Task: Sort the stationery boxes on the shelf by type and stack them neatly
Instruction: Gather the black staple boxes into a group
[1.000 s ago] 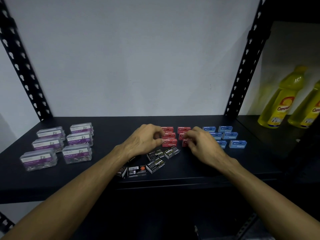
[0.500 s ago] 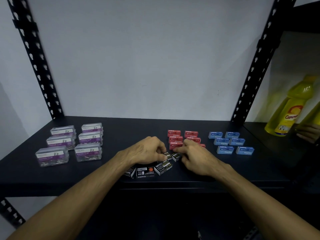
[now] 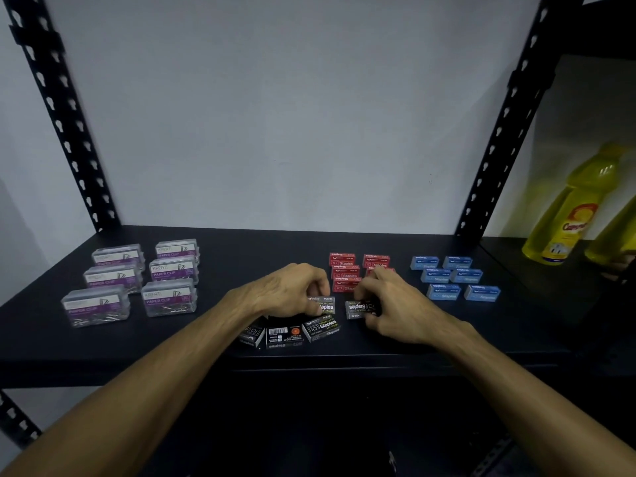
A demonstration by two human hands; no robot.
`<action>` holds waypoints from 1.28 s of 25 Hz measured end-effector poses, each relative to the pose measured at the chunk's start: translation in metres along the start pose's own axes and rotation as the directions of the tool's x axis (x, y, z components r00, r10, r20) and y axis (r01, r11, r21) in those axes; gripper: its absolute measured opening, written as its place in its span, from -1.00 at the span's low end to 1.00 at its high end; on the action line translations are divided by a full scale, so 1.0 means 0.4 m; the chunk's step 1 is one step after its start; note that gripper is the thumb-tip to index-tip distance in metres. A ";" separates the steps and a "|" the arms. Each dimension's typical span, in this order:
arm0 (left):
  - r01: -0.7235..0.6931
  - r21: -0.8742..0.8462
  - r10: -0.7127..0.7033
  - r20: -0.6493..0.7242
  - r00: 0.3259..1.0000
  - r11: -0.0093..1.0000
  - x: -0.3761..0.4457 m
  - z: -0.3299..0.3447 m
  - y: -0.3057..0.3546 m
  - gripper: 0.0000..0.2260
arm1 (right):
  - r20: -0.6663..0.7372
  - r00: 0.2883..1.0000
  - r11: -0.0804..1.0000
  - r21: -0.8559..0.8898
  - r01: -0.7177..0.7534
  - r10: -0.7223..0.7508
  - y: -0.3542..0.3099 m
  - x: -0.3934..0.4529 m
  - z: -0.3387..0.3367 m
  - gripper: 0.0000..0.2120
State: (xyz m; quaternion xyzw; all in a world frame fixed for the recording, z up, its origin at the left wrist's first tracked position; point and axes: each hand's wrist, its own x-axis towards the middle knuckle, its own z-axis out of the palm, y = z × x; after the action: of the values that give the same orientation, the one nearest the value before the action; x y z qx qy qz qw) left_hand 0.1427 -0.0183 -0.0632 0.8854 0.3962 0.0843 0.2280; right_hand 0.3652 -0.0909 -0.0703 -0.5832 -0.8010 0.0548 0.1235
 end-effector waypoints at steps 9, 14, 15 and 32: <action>-0.029 0.037 0.029 0.002 1.000 0.999 -0.002 0.007 0.000 -0.72 | 0.035 0.996 0.992 0.092 -0.085 0.082 0.016 -0.026 -0.006 -0.78; -0.021 0.032 0.020 0.016 1.000 0.999 0.000 -0.001 0.004 -0.80 | 0.023 0.990 0.981 0.131 -0.142 0.141 0.027 -0.041 -0.019 -0.86; -0.018 0.030 0.018 0.013 1.000 0.999 0.001 -0.002 0.005 -0.81 | 0.008 0.988 0.976 0.156 -0.154 0.155 0.026 -0.042 -0.024 -0.85; -0.010 0.003 0.010 -0.013 1.000 1.000 -0.009 0.007 -0.012 -0.78 | -0.123 0.964 0.884 0.440 -0.159 0.234 -0.008 -0.013 0.029 -0.91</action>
State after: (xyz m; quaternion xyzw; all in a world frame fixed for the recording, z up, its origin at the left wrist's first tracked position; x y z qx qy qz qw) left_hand 0.1381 -0.0192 -0.0678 0.8871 0.3935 0.0905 0.2238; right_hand 0.3606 -0.0961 -0.0814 -0.6230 -0.6924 0.1900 0.3103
